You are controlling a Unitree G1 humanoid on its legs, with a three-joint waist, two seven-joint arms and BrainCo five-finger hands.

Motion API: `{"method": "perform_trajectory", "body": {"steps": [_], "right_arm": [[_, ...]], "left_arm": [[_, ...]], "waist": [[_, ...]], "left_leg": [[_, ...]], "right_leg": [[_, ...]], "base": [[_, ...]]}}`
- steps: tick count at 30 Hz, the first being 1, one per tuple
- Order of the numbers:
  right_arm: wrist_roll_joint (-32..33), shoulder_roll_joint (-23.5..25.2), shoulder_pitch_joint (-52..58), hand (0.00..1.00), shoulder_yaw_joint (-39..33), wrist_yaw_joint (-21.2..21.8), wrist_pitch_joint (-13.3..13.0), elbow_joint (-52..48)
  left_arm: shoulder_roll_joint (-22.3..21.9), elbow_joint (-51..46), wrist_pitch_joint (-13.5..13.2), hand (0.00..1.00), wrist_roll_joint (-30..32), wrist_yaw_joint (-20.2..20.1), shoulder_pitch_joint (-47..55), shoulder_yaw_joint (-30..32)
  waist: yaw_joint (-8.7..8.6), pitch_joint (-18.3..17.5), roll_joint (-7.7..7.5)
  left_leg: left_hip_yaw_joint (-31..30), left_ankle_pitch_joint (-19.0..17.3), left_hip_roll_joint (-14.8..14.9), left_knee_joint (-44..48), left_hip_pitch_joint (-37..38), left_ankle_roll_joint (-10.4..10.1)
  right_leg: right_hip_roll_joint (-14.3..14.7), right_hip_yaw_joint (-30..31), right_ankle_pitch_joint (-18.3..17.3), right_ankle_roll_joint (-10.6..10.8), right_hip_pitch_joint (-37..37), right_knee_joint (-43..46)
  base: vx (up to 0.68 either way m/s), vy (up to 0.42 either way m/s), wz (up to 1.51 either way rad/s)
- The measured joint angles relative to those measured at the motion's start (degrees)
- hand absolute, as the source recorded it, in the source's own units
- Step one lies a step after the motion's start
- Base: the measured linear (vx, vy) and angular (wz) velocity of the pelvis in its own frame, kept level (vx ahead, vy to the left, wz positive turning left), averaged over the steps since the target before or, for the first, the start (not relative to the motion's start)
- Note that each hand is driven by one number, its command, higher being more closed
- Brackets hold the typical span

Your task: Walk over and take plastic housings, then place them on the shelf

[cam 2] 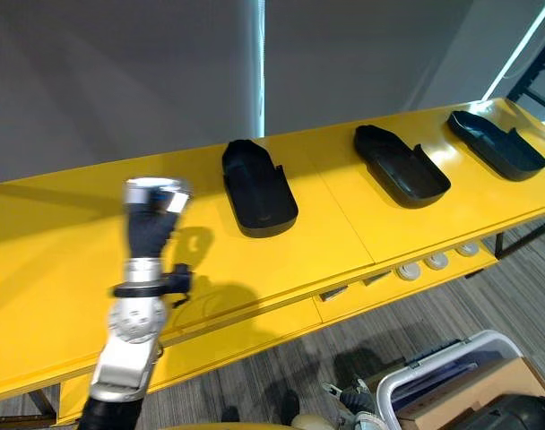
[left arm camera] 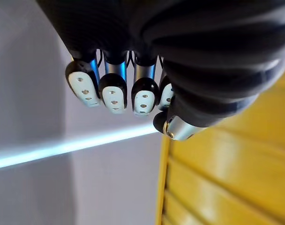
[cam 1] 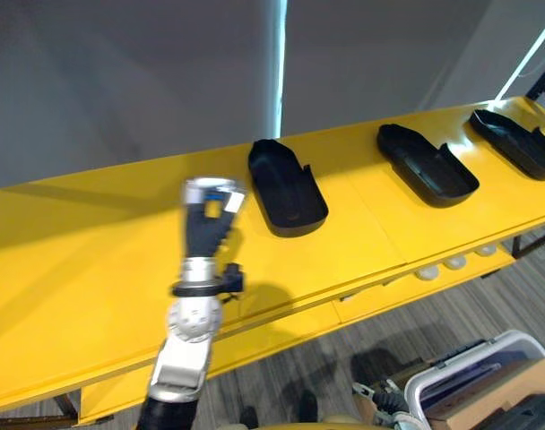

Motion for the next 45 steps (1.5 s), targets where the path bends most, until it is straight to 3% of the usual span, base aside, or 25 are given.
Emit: {"method": "perform_trajectory", "body": {"steps": [1, 4, 7, 10, 11, 16, 20, 24, 31, 36, 38, 45], "right_arm": [[0.0, 0.0, 0.2, 0.00, 0.0, 0.0, 0.0, -0.2], [0.0, 0.5, 1.6, 0.00, 0.0, 0.0, 0.1, -2.2], [-0.1, 0.7, 2.0, 0.00, 0.2, 0.0, 0.3, -4.6], [-0.8, 0.9, 1.6, 0.00, 2.1, 0.0, 0.3, -7.6], [-1.2, 1.3, 1.5, 0.00, 2.5, 0.0, 0.4, -8.5], [-1.2, 2.7, 1.6, 0.00, 2.4, -0.3, 1.3, -8.9], [-1.1, 3.1, 2.1, 0.00, 2.2, -0.9, 1.3, -8.9], [-1.0, 3.1, 2.4, 0.00, 0.1, -1.2, 1.3, -8.9], [-1.2, 3.0, 2.1, 0.00, -0.5, -2.3, 1.3, -8.7], [-1.2, 3.1, 1.0, 0.00, -2.1, -2.7, 1.3, -8.7], [-1.2, 3.0, -0.2, 0.00, -2.1, -3.5, 1.3, -8.7], [-1.2, 2.7, -1.7, 0.00, -1.9, -3.5, 1.2, -8.8]], "left_arm": [[-1.2, 0.0, 0.0, 1.00, -1.8, 2.2, 2.8, 4.8], [-3.4, 0.7, 0.0, 1.00, -4.5, 5.1, 9.7, 11.0], [-5.4, 10.3, 0.7, 1.00, -6.8, 4.8, 14.7, 13.9], [-6.5, 26.4, 4.1, 1.00, -10.0, 1.6, 15.3, 13.5], [-6.6, 33.2, 5.7, 0.00, -10.3, -0.3, 15.3, 12.7], [-6.3, 52.6, 9.5, 0.00, -10.8, -6.4, 14.9, 6.6], [-6.1, 60.0, 9.6, 0.00, -10.1, -8.9, 12.1, 3.2], [-5.8, 64.2, 9.7, 0.00, -8.0, -8.8, 9.6, 1.1], [-4.8, 67.9, 10.0, 0.00, -3.3, -8.6, 6.2, -2.7], [-3.4, 67.9, 10.0, 0.00, -1.4, -8.7, 5.2, -4.9], [-2.7, 67.8, 10.0, 0.00, -1.3, -8.7, 3.9, -5.6], [-4.0, 67.7, 9.9, 0.00, -1.3, -8.7, 1.3, -7.1]], "waist": [[0.40, 0.0, -0.03], [2.41, -0.4, -0.24], [3.26, -1.2, 0.00], [4.21, -2.0, 0.12], [4.23, -2.5, -0.05], [4.19, -3.4, -0.24], [4.14, -3.4, 0.13], [3.97, -3.8, 1.31], [2.96, -3.9, 2.48], [2.76, -3.1, 1.73], [2.74, -1.7, 1.00], [2.52, -1.2, 1.16]], "left_leg": [[-0.6, -0.1, 0.0, -0.3, 0.1, -0.1], [-1.4, -0.2, 0.0, -0.1, 0.0, 0.0], [-2.8, -0.3, -0.4, 1.3, -0.6, 0.1], [-2.6, -1.8, -0.4, 3.7, -1.5, 0.2], [-2.7, -2.4, -0.3, 4.4, -1.6, 0.2], [-2.4, -2.5, -0.2, 5.2, -1.0, 0.4], [-1.4, -2.9, 0.0, 5.0, -1.0, 0.0], [-0.3, -2.9, 0.1, 4.4, -1.0, -0.1], [0.2, -2.5, 0.3, 3.2, -0.5, 0.1], [2.4, -3.3, 1.0, 4.1, 0.0, -1.2], [3.5, -4.9, 1.5, 8.5, -1.6, -2.1], [4.7, -8.9, 2.1, 13.9, -4.4, 0.1]], "right_leg": [[-0.2, -0.8, -0.7, 0.0, 0.0, 1.0], [-0.5, -2.2, -1.8, 0.1, -0.2, 2.4], [-1.2, -4.4, -3.0, 0.4, -0.1, 3.9], [-1.3, -5.2, -3.5, 0.1, 0.1, 4.5], [-1.4, -5.3, -4.1, 0.2, 0.1, 5.1], [-1.5, -5.4, -4.7, 0.4, 0.8, 5.6], [-1.5, -4.9, -4.7, 0.4, 0.6, 5.7], [-1.4, -3.8, -4.6, 0.3, -0.2, 5.8], [-1.0, -3.3, -4.7, 0.3, -0.5, 5.4], [-0.4, -1.1, -4.7, 0.3, -1.1, 5.7], [0.0, 1.0, -4.7, 0.3, -2.3, 7.0], [1.6, 7.9, -4.1, 0.5, -7.4, 10.1]], "base": [[-0.05, -0.016, 0.30], [-0.02, -0.005, 0.27], [0.02, 0.006, 0.33], [0.01, 0.013, 0.06], [0.00, 0.000, 0.00], [0.04, 0.002, 0.03], [-0.03, 0.008, -0.07], [-0.02, 0.005, -0.14], [0.04, -0.002, -0.06], [0.05, 0.001, -0.23], [0.00, -0.014, -0.42], [-0.07, 0.011, -0.55]]}}
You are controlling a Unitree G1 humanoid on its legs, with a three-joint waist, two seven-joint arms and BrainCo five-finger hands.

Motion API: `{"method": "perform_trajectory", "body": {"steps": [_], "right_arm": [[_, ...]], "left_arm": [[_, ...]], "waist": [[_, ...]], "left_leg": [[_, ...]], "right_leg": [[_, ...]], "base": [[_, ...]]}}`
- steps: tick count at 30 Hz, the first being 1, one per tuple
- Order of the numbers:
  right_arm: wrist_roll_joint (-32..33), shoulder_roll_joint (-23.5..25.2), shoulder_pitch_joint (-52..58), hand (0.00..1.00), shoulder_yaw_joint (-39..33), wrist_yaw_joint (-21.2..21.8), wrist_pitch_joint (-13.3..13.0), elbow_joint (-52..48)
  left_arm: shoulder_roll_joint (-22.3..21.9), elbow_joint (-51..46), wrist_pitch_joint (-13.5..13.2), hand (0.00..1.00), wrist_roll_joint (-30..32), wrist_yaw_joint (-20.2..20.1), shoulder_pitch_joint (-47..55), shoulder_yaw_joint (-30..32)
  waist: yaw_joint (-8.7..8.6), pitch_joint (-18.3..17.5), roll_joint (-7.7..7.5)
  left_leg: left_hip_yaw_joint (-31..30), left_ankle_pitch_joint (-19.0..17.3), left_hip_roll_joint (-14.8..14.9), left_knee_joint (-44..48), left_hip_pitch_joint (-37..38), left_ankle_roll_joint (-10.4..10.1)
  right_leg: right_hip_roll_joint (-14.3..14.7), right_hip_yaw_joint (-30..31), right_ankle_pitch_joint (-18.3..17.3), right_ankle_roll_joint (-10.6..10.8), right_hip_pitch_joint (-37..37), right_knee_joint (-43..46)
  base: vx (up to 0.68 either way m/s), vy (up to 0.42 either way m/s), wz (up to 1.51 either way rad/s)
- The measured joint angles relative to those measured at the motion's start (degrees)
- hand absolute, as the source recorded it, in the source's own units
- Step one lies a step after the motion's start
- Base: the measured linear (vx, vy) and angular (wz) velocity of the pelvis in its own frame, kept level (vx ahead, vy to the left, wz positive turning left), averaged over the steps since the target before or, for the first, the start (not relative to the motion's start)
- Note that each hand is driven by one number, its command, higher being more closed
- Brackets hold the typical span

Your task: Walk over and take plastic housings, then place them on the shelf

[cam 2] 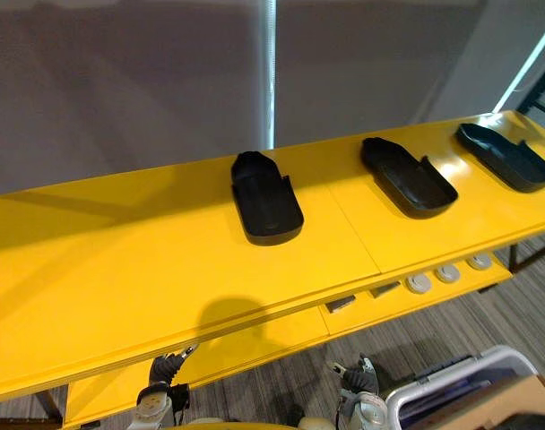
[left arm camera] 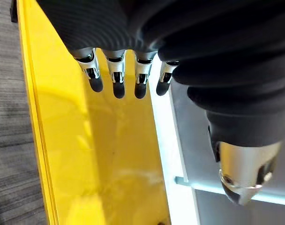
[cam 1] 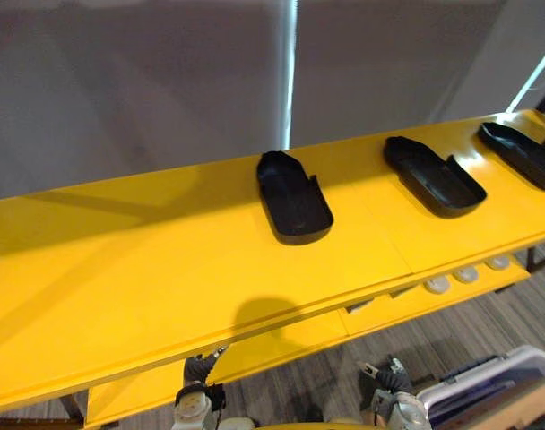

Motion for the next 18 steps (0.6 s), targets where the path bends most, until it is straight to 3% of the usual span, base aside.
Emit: {"method": "perform_trajectory", "body": {"steps": [4, 5, 8, 11, 13, 15, 16, 17, 18], "right_arm": [[-0.1, -0.1, -1.7, 0.00, 0.7, 0.0, 0.1, -0.1], [-0.1, -0.1, -3.3, 0.00, 1.8, 0.0, 0.3, -0.1], [-0.3, 0.1, -5.1, 0.00, 2.6, 0.0, 0.5, -0.1], [-0.8, 0.0, -4.3, 0.00, 2.5, 0.0, 0.7, -0.1], [-1.0, 0.0, -3.4, 0.00, 2.6, 0.0, 0.8, -0.1], [-1.1, 0.0, -2.8, 0.00, 2.6, 0.0, 0.9, 0.0], [-1.1, 0.0, -2.9, 0.00, 2.5, 0.0, 1.0, 0.2], [-1.1, -0.6, -3.6, 0.00, 2.3, 0.0, 0.9, 1.2], [-1.1, -1.4, -4.2, 0.00, 2.0, 0.0, 0.9, 2.4]], "left_arm": [[0.2, 0.0, -0.1, 0.00, 0.0, 0.0, -1.4, -0.8], [0.3, 0.0, -0.4, 0.00, 0.0, 0.1, -1.7, -0.8], [0.3, 0.0, -0.4, 0.00, 0.0, 0.0, -2.5, -0.7], [0.4, -0.1, -0.4, 0.00, 0.1, 0.0, -2.8, -1.1], [0.6, -0.1, -0.4, 0.00, 0.1, -0.1, -3.0, -1.4], [0.8, 0.0, -0.3, 0.00, 0.1, -0.1, -2.7, -1.4], [1.3, 0.3, -0.3, 0.00, 0.1, -0.1, -2.6, -1.5], [2.2, 2.1, -0.3, 0.00, 0.1, -0.1, -3.0, -1.8], [2.1, 3.5, -0.2, 0.00, 0.1, -0.1, -3.7, -2.0]], "waist": [[0.17, 1.9, -0.27], [0.33, 2.9, -0.31], [0.38, 3.8, -0.17], [1.66, 3.9, 0.34], [1.81, 3.4, -0.30], [2.15, 2.6, -1.31], [1.92, 1.7, -2.47], [1.86, 1.1, -3.41], [1.77, 1.1, -2.85]], "left_leg": [[3.4, -2.0, -0.1, 5.6, -3.3, 1.2], [5.4, -2.7, 0.0, 6.9, -4.6, 2.2], [10.6, -3.0, 1.2, 8.3, -6.7, 3.6], [13.8, -2.7, 1.8, 7.3, -6.4, 4.4], [13.9, -2.1, 1.2, 6.5, -6.2, 3.9], [14.1, -1.3, 0.6, 6.2, -7.0, 3.5], [14.0, -0.1, -0.4, 5.2, -7.9, 3.1], [12.6, 1.6, -2.0, 4.3, -8.5, 2.6], [10.5, 2.2, -2.1, 4.0, -8.6, 2.6]], "right_leg": [[0.6, 6.1, 2.7, 1.7, -3.3, 0.7], [1.0, 8.7, 4.3, 2.3, -4.5, 0.4], [0.0, 7.0, 4.7, 3.1, -7.3, 1.8], [-3.4, -0.1, -4.6, 3.8, -8.2, 20.1], [-5.2, -0.8, -8.7, 4.5, -5.6, 24.2], [-6.5, -1.2, -10.6, 4.9, -1.4, 20.6], [-7.4, -1.9, -11.9, 5.2, 0.4, 14.5], [-8.0, -2.7, -12.6, 4.0, 1.7, 9.4], [-7.7, -2.7, -12.1, 3.8, 1.9, 8.2]], "base": [[-0.12, 0.113, -0.76], [-0.16, 0.140, -1.02], [-0.20, 0.110, -0.79], [-0.18, 0.074, -0.50], [-0.06, -0.021, -0.15], [-0.03, -0.092, -0.18], [-0.03, -0.145, -0.07], [0.01, -0.139, -0.07], [0.00, -0.180, -0.10]]}}
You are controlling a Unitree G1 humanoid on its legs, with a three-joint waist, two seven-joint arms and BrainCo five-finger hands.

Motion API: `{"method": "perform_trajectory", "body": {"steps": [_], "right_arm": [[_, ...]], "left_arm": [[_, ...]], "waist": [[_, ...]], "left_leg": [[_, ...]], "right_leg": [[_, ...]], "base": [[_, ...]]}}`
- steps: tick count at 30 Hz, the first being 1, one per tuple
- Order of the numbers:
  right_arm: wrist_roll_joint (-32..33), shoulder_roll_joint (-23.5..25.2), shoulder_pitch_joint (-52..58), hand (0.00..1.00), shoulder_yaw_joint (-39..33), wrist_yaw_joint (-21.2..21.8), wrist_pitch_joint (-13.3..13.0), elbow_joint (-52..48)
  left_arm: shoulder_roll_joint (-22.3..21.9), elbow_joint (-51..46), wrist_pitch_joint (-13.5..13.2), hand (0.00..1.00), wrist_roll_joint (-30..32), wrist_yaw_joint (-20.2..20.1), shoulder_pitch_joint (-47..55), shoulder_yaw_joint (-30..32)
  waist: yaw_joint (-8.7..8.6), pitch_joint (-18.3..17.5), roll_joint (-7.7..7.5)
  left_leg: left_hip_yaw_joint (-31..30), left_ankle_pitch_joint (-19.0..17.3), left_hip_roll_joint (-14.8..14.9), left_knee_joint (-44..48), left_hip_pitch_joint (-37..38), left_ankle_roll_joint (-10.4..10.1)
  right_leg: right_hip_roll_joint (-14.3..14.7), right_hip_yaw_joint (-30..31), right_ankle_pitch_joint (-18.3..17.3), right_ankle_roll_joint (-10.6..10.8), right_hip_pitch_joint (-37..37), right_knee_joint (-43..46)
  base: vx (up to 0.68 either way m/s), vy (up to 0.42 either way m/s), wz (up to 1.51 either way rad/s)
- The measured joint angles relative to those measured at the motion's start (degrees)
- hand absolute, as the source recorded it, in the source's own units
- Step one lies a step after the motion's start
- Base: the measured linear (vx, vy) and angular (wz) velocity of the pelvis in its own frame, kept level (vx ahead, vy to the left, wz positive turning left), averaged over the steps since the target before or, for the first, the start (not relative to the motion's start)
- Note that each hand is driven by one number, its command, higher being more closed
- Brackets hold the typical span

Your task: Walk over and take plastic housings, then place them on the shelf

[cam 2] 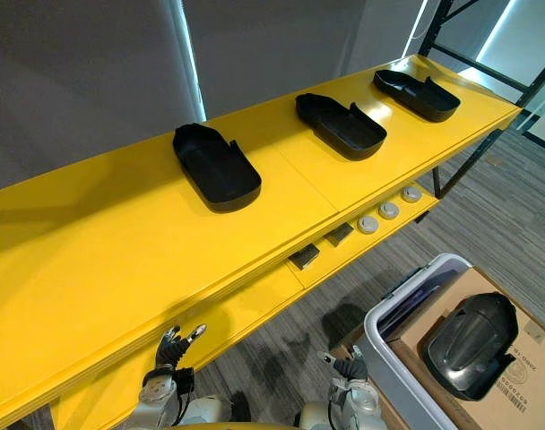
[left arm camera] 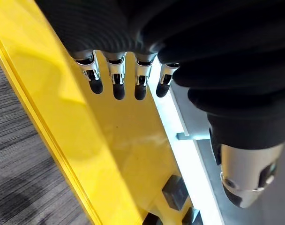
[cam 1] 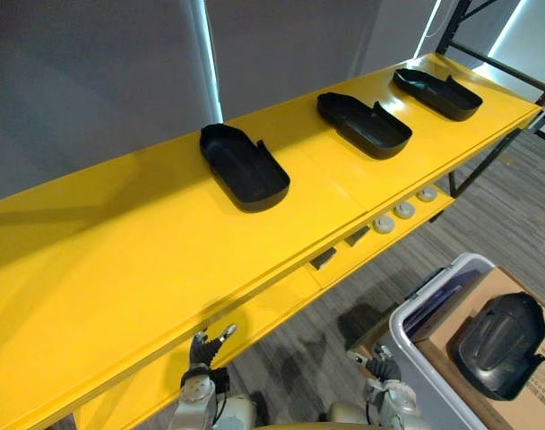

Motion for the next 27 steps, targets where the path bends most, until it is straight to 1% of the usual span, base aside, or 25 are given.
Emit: {"method": "perform_trajectory", "body": {"steps": [1, 2, 3, 4, 7, 8, 9, 10, 11, 12, 13, 14, 15, 16, 17, 18, 19, 20, 21, 22, 23, 24, 25, 26, 27], "right_arm": [[0.0, -1.1, -0.7, 0.00, -0.3, -0.1, 0.1, 2.0], [0.0, -2.1, -0.9, 0.00, -0.6, -0.1, 0.1, 2.4], [0.0, -2.3, -0.9, 0.00, -0.8, -0.1, 0.1, 2.7], [0.0, -2.3, -0.9, 0.00, -1.9, -0.1, 0.0, 3.3], [0.1, -2.2, -1.3, 0.00, -2.8, -0.1, -0.1, 4.6], [0.1, -2.2, -1.4, 0.00, -2.8, -0.1, -0.2, 4.6], [0.1, -2.3, -1.4, 0.00, -2.9, -0.1, -0.2, 4.6], [0.2, -2.5, -1.4, 0.00, -2.9, -0.1, -0.2, 4.6], [0.2, -2.8, -2.6, 0.00, -2.7, -0.2, -0.2, 4.9], [0.3, -2.9, -3.0, 0.00, -2.7, -0.2, -0.2, 4.9], [0.3, -3.1, -3.4, 0.00, -2.7, -0.3, -0.2, 4.9], [0.3, -3.3, -3.9, 0.00, -2.5, -0.7, -0.1, 5.1], [0.3, -3.2, -3.9, 0.00, -2.0, -1.0, -0.1, 5.1], [0.3, -3.2, -3.9, 0.00, -1.7, -1.1, -0.1, 5.1], [0.2, -3.2, -3.7, 0.00, -1.3, -1.2, -0.1, 5.1], [0.2, -3.4, -3.2, 0.00, -1.0, -1.2, -0.2, 5.1], [0.2, -3.7, -2.6, 0.00, -0.9, -1.2, -0.2, 5.4], [0.2, -4.1, -1.9, 0.00, -0.7, -1.4, -0.1, 6.6], [0.2, -4.4, -1.7, 0.00, -0.6, -1.7, 0.0, 7.2], [0.2, -4.4, -1.6, 0.00, -0.6, -1.9, -0.1, 7.2], [0.3, -4.4, -1.5, 0.00, -0.6, -2.4, -0.1, 7.2], [0.4, -4.3, -1.5, 0.00, -0.6, -2.4, -0.1, 7.2], [0.7, -4.3, -1.5, 0.00, -0.6, -2.5, -0.1, 7.2], [1.2, -4.3, -1.5, 0.00, -0.7, -2.5, -0.2, 7.2], [1.2, -4.3, -1.5, 0.00, -0.8, -2.5, -0.2, 7.1]], "left_arm": [[0.0, 1.5, 0.4, 0.00, 0.0, 0.0, -0.2, -0.7], [0.1, 2.1, 0.4, 0.00, 0.0, 0.0, -0.1, -1.7], [0.2, 2.4, 0.4, 0.00, 0.0, -0.1, -0.1, -2.0], [0.3, 3.0, 0.4, 0.00, 0.0, -0.2, -0.2, -2.3], [0.5, 4.3, 0.4, 0.00, 0.0, -0.2, -0.1, -2.4], [0.5, 5.3, 0.4, 0.00, 0.1, -0.2, -0.2, -2.8], [0.5, 5.7, 0.5, 0.00, 0.1, -0.2, -0.2, -3.2], [0.5, 6.0, 0.6, 0.00, 0.2, -0.2, -0.2, -3.4], [0.4, 6.0, 0.6, 0.00, 0.5, -0.2, -0.8, -3.6], [0.5, 6.0, 0.6, 0.00, 0.5, -0.2, -1.1, -3.6], [0.5, 6.1, 0.8, 0.00, 0.6, -0.2, -1.3, -3.4], [0.3, 5.9, 1.0, 0.00, 0.6, -0.2, -1.7, -3.4], [0.7, 6.0, 1.0, 0.00, 0.6, -0.2, -1.4, -3.3], [1.2, 6.0, 1.0, 0.00, 0.6, -0.1, -1.3, -3.2], [2.7, 6.1, 1.1, 0.00, 0.6, -0.1, -0.7, -3.2], [3.3, 6.5, 1.1, 0.00, 0.6, -0.2, -0.7, -3.1], [3.7, 6.8, 1.2, 0.00, 0.5, -0.2, -0.8, -3.1], [3.5, 7.3, 1.2, 0.00, 0.5, -0.2, -0.7, -3.1], [3.3, 7.6, 1.4, 0.00, 0.5, -0.2, -0.5, -3.0], [2.9, 7.7, 1.5, 0.00, 0.4, -0.2, -0.4, -2.7], [2.2, 7.7, 1.6, 0.00, 0.2, -0.2, -0.5, -2.3], [1.9, 7.7, 1.6, 0.00, 0.0, -0.2, -0.5, -2.3], [1.7, 7.7, 1.6, 0.00, 0.0, -0.2, -1.0, -2.3], [1.5, 7.7, 1.6, 0.00, -0.1, -0.2, -1.3, -2.3], [1.4, 7.7, 1.6, 0.00, -0.1, -0.2, -1.4, -2.3]], "waist": [[-0.25, -0.3, 0.72], [-0.17, -0.4, 1.39], [-0.17, -0.6, 1.58], [-0.40, -0.7, 1.62], [-1.12, -0.8, 2.02], [-1.74, -0.6, 2.27], [-1.79, -0.5, 2.53], [-1.77, -0.5, 2.97], [-1.88, 0.1, 3.74], [-1.91, 0.5, 3.88], [-2.18, 1.1, 4.36], [-2.50, 1.3, 4.89], [-2.26, 1.4, 4.96], [-2.03, 1.5, 4.97], [-1.73, 1.7, 4.68], [-2.12, 2.2, 4.81], [-2.55, 2.2, 4.87], [-2.67, 2.4, 5.17], [-2.56, 2.5, 5.50], [-2.49, 2.6, 5.66], [-2.29, 2.7, 5.76], [-2.11, 2.7, 5.78], [-1.78, 3.0, 5.74], [-1.73, 3.4, 5.21], [-1.70, 3.6, 4.97]], "left_leg": [[-3.8, 1.4, -0.2, -1.0, 0.2, -0.5], [-4.8, 1.7, 0.1, -2.0, 1.0, -0.6], [-4.9, 1.9, 0.2, -2.6, 1.5, -0.8], [-4.8, 2.9, 0.5, -3.9, 2.4, -1.2], [-3.4, 4.5, 1.2, -7.2, 4.6, -1.7], [-3.0, 4.8, 1.5, -8.0, 5.5, -1.8], [-2.1, 4.8, 1.9, -8.4, 6.0, -1.8], [-0.6, 4.8, 2.4, -8.6, 6.1, -1.8], [1.5, 4.8, 3.6, -8.7, 6.1, -1.9], [2.8, 4.8, 4.4, -8.6, 5.9, -1.9], [5.4, 4.8, 5.3, -8.5, 5.6, -1.8], [9.3, 4.8, 6.7, -8.7, 5.7, -1.9], [12.0, 4.7, 7.7, -8.7, 6.2, -2.3], [13.7, 4.6, 8.4, -8.6, 6.7, -2.9], [15.6, 3.8, 9.9, -7.2, 7.6, -4.6], [15.3, 2.9, 10.7, -5.8, 7.7, -5.9], [14.7, 2.3, 11.8, -4.9, 7.7, -6.8], [14.0, 0.9, 14.0, -3.5, 7.9, -7.8], [12.9, -0.5, 15.6, -1.6, 8.0, -8.4], [11.8, -1.1, 16.1, -0.9, 8.0, -8.9], [7.4, -2.1, 15.5, -0.3, 7.2, -8.7], [4.0, -2.5, 14.5, -0.3, 6.9, -8.6], [-3.3, -2.9, 11.8, -0.4, 6.8, -8.1], [-8.9, -2.9, 9.3, -0.6, 6.5, -8.1], [-10.9, -2.9, 8.0, -0.8, 6.4, -8.1]], "right_leg": [[0.9, 0.3, 1.3, -0.3, 0.9, -2.0], [1.5, 0.5, 2.1, -0.8, 1.7, -3.1], [1.8, 0.6, 2.3, -1.0, 2.0, -3.3], [1.9, 0.8, 2.7, -1.3, 2.4, -3.8], [3.2, 4.0, 4.6, -2.0, 2.3, -5.0], [3.6, 5.8, 5.1, -2.1, 2.2, -5.5], [3.9, 6.9, 5.6, -2.1, 1.9, -5.5], [4.5, 8.1, 6.5, -2.0, 1.0, -5.4], [5.1, 8.0, 8.4, -1.8, -1.0, -5.6], [4.8, 6.0, 8.8, -1.9, -1.9, -5.9], [3.1, 0.0, 7.8, -4.2, -2.6, -5.2], [-2.2, -15.0, 6.3, -6.4, -4.3, -0.8], [-4.5, -21.4, 6.3, -6.4, -4.3, -0.3], [-5.2, -24.1, 6.4, -6.3, -3.9, -0.7], [-4.9, -26.9, 9.6, -3.0, -3.0, -3.7], [-3.3, -25.6, 12.0, -3.0, -2.4, -5.8], [-1.8, -25.1, 12.3, -3.3, -1.6, -7.2], [1.0, -23.6, 12.7, -3.7, -0.5, -9.5], [3.2, -21.9, 12.7, -4.3, 0.1, -10.8], [4.2, -21.1, 12.6, -4.5, 0.2, -11.2], [5.9, -19.0, 12.7, -5.0, 0.5, -11.9], [6.6, -17.9, 12.7, -5.5, 0.4, -12.1], [7.2, -16.1, 13.4, -6.8, 0.4, -12.4], [7.4, -14.4, 13.4, -6.9, 0.5, -12.5], [7.3, -13.4, 13.7, -7.0, 0.5, -12.6]], "base": [[0.00, -0.149, -0.17], [-0.01, -0.126, -0.14], [0.00, -0.088, -0.11], [-0.02, -0.076, -0.21], [-0.04, -0.053, -0.48], [-0.05, -0.023, -0.78], [-0.07, -0.023, -0.87], [-0.10, -0.017, -1.19], [-0.13, -0.016, -1.22], [-0.16, -0.055, -1.21], [-0.17, -0.046, -1.24], [-0.20, -0.044, -1.48], [-0.15, -0.015, -1.49], [-0.15, -0.088, -1.60], [-0.09, -0.121, -1.28], [-0.07, -0.133, -1.06], [-0.01, -0.149, -0.61], [0.01, -0.239, -0.80], [0.02, -0.245, -0.89], [0.05, -0.205, -0.93], [0.06, -0.098, -0.74], [0.10, -0.093, -0.87], [0.09, -0.058, -0.79], [0.10, -0.037, -0.75], [0.12, 0.029, -0.89]]}}
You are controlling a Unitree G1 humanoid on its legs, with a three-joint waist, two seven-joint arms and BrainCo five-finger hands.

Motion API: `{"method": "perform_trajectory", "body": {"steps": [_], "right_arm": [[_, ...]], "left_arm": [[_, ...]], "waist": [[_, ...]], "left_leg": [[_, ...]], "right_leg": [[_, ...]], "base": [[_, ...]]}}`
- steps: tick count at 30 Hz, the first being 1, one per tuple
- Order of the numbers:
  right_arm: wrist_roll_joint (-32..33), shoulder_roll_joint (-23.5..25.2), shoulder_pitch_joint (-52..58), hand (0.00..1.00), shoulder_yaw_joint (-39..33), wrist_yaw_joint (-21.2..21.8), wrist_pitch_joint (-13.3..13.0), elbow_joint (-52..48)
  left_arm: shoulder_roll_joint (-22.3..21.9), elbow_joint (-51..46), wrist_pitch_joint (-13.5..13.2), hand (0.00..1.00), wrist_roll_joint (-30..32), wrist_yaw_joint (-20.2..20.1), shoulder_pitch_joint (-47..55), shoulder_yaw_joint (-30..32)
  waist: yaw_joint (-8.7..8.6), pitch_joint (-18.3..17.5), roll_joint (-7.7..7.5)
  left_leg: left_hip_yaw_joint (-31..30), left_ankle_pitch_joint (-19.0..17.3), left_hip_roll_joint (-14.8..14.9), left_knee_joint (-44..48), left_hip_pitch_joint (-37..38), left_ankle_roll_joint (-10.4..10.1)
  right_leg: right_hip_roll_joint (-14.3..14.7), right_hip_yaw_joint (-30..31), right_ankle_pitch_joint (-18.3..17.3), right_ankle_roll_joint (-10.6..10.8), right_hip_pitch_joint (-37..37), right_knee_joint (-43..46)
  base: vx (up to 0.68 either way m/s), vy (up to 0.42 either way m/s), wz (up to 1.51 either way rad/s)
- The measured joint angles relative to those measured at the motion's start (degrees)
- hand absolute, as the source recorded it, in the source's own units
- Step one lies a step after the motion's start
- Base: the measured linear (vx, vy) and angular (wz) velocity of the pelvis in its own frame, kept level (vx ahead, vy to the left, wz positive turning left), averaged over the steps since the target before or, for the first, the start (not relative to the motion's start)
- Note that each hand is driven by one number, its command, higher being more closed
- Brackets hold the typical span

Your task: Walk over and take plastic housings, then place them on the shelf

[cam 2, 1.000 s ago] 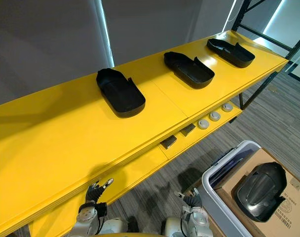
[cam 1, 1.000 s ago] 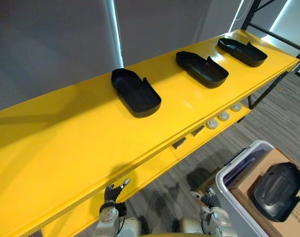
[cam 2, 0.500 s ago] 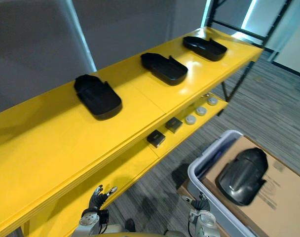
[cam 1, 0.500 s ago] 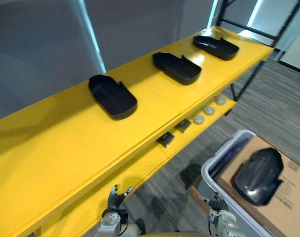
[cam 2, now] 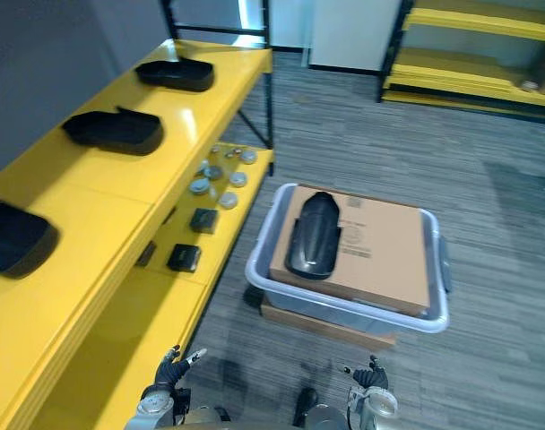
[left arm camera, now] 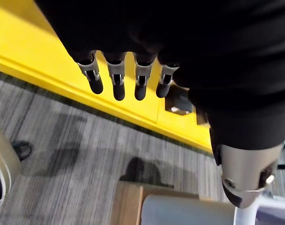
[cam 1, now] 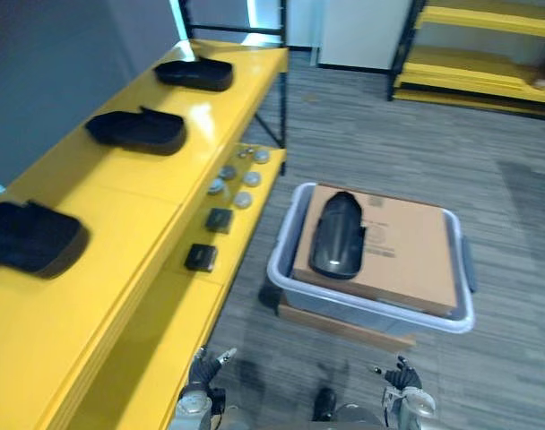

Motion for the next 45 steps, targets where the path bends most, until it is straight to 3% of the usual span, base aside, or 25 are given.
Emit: {"method": "perform_trajectory", "body": {"steps": [1, 3, 5, 7, 15, 22, 28, 33, 35, 36, 37, 38, 39, 45], "right_arm": [[0.1, 0.0, -0.2, 0.00, -1.1, 0.0, -0.1, -0.1], [0.6, 0.0, -0.3, 0.00, -1.1, -0.2, -0.1, -0.1], [1.0, 0.3, 0.1, 0.00, -1.6, -0.3, -0.1, -0.6], [1.1, 1.2, 0.7, 0.00, -1.7, -0.3, -0.1, -1.5], [2.3, 2.7, 2.3, 0.00, -2.8, -0.1, 0.0, -2.3], [3.7, 1.7, 3.0, 0.00, -13.2, -1.6, -0.2, -7.5], [3.7, -4.3, 4.7, 0.00, -17.2, -5.0, -0.2, -24.1], [-0.1, -6.9, 3.6, 0.00, -13.7, -7.1, -1.9, -40.6], [-2.6, -6.9, 3.0, 0.00, -8.7, -7.1, -2.3, -44.5], [-4.1, -6.3, 2.0, 0.00, -6.4, -6.7, -2.4, -45.4], [-4.9, -5.4, 1.3, 0.00, -5.8, -6.4, -2.4, -45.2], [-7.6, -4.7, -0.2, 0.00, -5.5, -6.0, -2.4, -45.3], [-9.0, -4.1, -1.1, 0.00, -3.9, -5.5, -2.1, -45.1], [-18.7, -3.0, -4.1, 0.00, 1.3, -3.5, -0.4, -44.1]], "left_arm": [[-0.2, -0.1, 0.0, 0.00, -0.1, 0.0, -0.1, 0.0], [-0.2, -0.1, 0.0, 0.00, -0.1, 0.0, 0.0, 0.3], [0.0, -0.1, 0.0, 0.00, -0.8, 0.0, 0.0, 0.8], [0.1, -0.1, 0.0, 0.00, -1.1, 0.0, -0.9, 1.1], [0.8, 0.0, 0.0, 0.00, -1.1, 0.0, -0.8, 1.3], [1.5, 0.1, 0.3, 0.00, -1.1, 0.1, 2.0, 3.7], [1.0, 0.0, 0.3, 0.00, -1.0, -0.2, 4.3, 5.2], [1.1, -0.2, 0.2, 0.00, -1.0, -1.2, 5.9, 3.4], [1.0, -0.2, 0.2, 0.00, -1.0, -1.3, 6.7, 2.3], [0.9, -0.1, 0.1, 0.00, -1.0, -1.5, 6.7, 2.1], [1.2, -0.1, -0.1, 0.00, -1.0, -1.6, 6.6, 2.1], [1.1, -0.7, -0.2, 0.00, -1.0, -2.3, 6.8, 1.1], [1.0, -1.0, -0.2, 0.00, -1.0, -2.4, 7.5, 0.6], [2.4, -2.7, -0.3, 0.00, -1.0, -2.4, 8.3, 0.3]], "waist": [[0.18, 0.4, 0.13], [0.26, 0.5, 0.54], [0.20, 0.3, 1.36], [0.21, 0.3, 1.29], [0.23, -0.7, 0.28], [0.16, -2.4, -0.34], [-0.28, -4.7, 0.20], [-0.77, -6.4, -0.04], [-1.27, -6.6, -0.40], [-0.91, -5.8, -2.37], [-0.81, -5.5, -3.81], [-1.10, -5.7, -1.81], [-0.06, -5.8, -2.20], [0.43, -5.3, -2.49]], "left_leg": [[-4.8, 0.0, -2.9, 0.0, -1.0, 0.1], [-6.5, -0.3, -4.1, 1.4, -1.4, 1.3], [-4.9, -1.6, -4.0, 1.7, 0.2, 3.9], [-3.3, -2.1, -4.4, 1.6, 0.8, 4.7], [-2.2, -1.4, -7.9, -1.3, 3.9, 5.8], [-1.7, -1.2, -8.4, -5.0, 7.3, 6.2], [-0.9, -0.2, -10.1, -4.8, 7.8, 7.4], [-1.8, -0.1, -11.5, -4.5, 7.7, 7.4], [-2.3, -0.1, -12.3, -2.2, 6.6, 7.3], [-2.6, -0.1, -13.7, 2.8, 3.3, 6.3], [-2.6, -1.8, -14.7, 3.2, 2.0, 8.3], [-4.0, 3.3, -10.7, -6.9, 2.4, 7.0], [-4.4, 4.4, -11.8, -8.6, 3.9, 8.3], [-5.6, 4.7, -12.9, -7.6, 2.5, 8.1]], "right_leg": [[0.0, 2.7, 0.8, -0.1, 0.6, -0.2], [0.1, 4.8, 0.9, 0.4, 1.1, 0.1], [0.5, 8.0, 0.9, 1.4, 1.8, -0.1], [0.1, 9.3, 0.8, 2.1, 1.8, -0.1], [-2.6, 10.9, 1.2, 4.5, 3.9, -3.4], [-3.1, 11.4, 1.5, 4.8, 6.1, -5.2], [-4.6, 12.3, 1.8, 5.1, 6.3, -5.5], [-5.7, 12.2, 2.2, 5.8, 6.4, -6.0], [-6.7, 11.9, 2.7, 5.8, 6.5, -5.9], [-9.6, 11.8, 3.3, 5.9, 6.7, -5.9], [-11.2, 12.2, 3.1, 6.2, 6.8, -6.0], [-9.9, 10.9, 3.8, 7.3, 6.7, -5.9], [-10.6, 10.8, 3.7, 7.6, 6.0, -5.9], [-11.4, 10.6, 4.1, 8.0, 5.2, -3.9]], "base": [[0.11, 0.066, -0.79], [0.12, 0.111, -0.83], [0.15, 0.164, -0.76], [0.13, 0.203, -0.40], [0.10, 0.127, -0.08], [0.07, 0.043, -0.05], [0.07, 0.051, -0.15], [0.06, 0.033, -0.01], [0.06, 0.065, 0.12], [0.03, 0.080, 0.17], [-0.08, 0.056, 0.34], [-0.08, 0.018, 0.13], [-0.08, 0.034, 0.08], [-0.04, 0.019, 0.12]]}}
